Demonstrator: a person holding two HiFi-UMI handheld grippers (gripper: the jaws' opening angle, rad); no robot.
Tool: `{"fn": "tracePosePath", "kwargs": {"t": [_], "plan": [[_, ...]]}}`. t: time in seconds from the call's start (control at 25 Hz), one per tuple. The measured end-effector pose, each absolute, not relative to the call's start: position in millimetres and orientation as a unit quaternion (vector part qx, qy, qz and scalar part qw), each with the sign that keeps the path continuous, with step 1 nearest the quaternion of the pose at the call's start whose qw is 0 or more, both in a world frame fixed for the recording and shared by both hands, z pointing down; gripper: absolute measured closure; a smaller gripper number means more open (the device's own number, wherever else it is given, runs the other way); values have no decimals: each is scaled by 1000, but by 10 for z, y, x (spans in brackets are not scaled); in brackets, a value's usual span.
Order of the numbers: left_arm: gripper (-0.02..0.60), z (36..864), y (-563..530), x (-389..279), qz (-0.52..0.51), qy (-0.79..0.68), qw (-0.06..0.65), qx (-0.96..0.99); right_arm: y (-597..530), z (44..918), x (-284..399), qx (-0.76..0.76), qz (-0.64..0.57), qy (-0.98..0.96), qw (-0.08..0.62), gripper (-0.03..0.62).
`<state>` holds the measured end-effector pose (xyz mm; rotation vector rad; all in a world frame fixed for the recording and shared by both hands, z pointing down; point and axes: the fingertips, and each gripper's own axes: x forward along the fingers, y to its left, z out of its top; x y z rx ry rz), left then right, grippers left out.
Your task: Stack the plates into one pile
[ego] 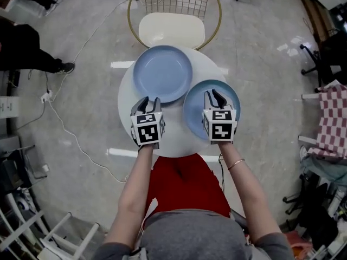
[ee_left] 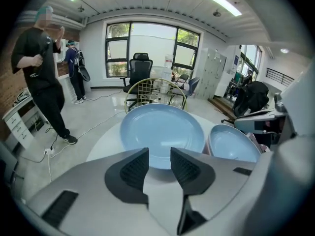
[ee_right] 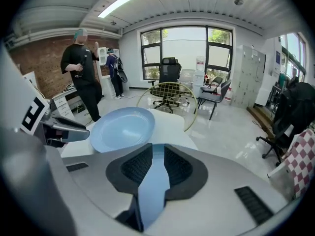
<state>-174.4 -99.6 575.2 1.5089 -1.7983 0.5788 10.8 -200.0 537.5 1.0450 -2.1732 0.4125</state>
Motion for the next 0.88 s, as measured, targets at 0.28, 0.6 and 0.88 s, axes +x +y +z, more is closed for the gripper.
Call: {"fn": "tracePosePath", "kwargs": {"t": [0.28, 0.6, 0.88], "plan": [[433, 5778, -891, -2206, 197, -732, 371, 537, -2147, 5464, -386, 348, 142, -853, 361, 503], [424, 5880, -884, -2537, 165, -753, 391, 503, -2388, 5591, -849, 314, 113, -862, 382, 503], [416, 6078, -1115, -2369, 150, -756, 409, 488, -2748, 5855, -746, 298, 95, -856, 412, 502]]}}
